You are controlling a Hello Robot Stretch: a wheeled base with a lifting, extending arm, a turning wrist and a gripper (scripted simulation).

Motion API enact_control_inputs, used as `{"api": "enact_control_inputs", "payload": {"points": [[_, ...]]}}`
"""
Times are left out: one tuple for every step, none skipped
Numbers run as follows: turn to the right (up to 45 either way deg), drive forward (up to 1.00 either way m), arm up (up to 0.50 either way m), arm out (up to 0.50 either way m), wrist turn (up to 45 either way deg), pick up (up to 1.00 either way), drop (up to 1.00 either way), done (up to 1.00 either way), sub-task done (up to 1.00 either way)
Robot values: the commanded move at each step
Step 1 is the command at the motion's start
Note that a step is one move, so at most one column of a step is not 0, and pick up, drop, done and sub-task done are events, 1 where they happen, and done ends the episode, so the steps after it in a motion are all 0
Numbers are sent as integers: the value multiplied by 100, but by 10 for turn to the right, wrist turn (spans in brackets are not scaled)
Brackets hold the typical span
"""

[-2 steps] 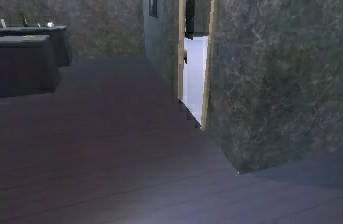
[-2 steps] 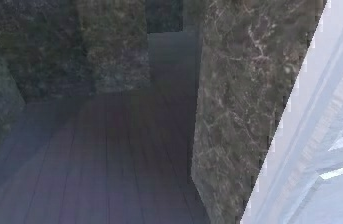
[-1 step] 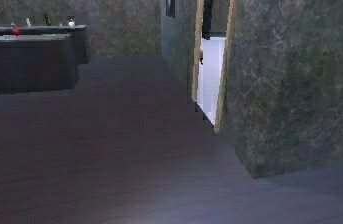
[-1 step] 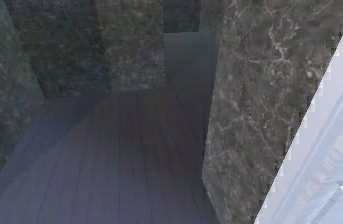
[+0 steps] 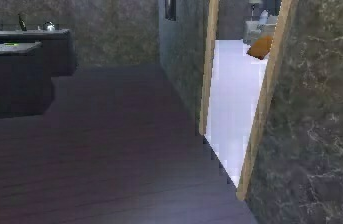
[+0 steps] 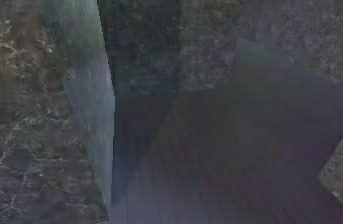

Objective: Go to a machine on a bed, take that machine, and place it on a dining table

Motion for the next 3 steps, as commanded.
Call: {"api": "enact_control_inputs", "payload": {"points": [[0,100,0,0,0,0,0,0,0],[-60,0,0,0,0,0,0,0,0],[-30,0,0,0,0,0,0,0,0]]}}
